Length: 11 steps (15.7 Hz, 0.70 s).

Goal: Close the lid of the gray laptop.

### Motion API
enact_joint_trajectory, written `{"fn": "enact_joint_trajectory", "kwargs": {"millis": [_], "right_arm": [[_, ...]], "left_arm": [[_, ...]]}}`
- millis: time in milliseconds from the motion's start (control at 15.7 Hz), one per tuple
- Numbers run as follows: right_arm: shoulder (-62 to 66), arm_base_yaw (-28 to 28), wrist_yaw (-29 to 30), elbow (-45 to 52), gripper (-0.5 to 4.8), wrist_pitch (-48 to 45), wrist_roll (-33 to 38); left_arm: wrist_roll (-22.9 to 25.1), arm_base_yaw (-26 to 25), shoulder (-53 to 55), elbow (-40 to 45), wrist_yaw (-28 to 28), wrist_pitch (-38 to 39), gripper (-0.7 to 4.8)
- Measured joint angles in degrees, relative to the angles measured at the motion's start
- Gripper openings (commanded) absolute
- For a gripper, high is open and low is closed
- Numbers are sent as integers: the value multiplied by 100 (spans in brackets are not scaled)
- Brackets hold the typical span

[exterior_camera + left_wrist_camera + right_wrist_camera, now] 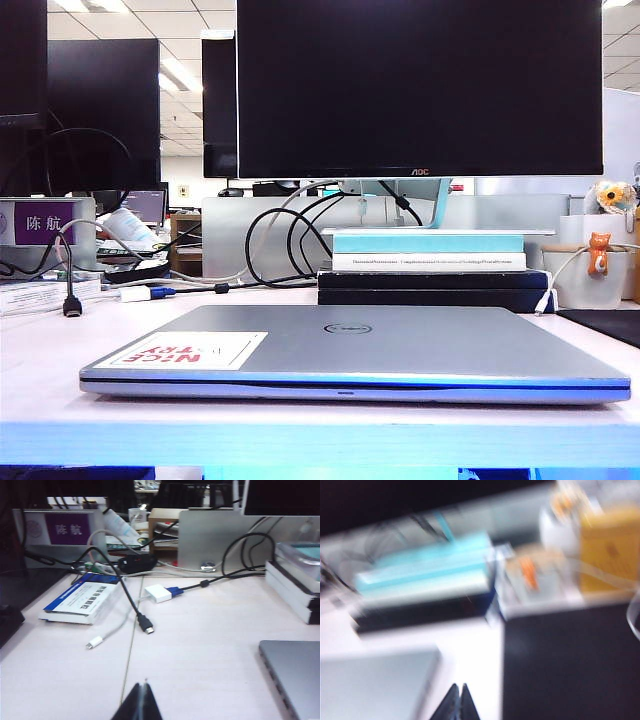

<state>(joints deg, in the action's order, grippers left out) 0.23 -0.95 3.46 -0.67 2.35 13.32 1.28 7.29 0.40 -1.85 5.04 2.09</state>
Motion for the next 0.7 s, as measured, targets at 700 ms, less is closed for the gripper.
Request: {"fn": "enact_joint_trajectory", "kwargs": {"millis": [700], "right_arm": [[0, 2, -74, 0, -5, 339, -9]], "left_arm": [[39, 0, -11, 146, 407, 28, -6]]}}
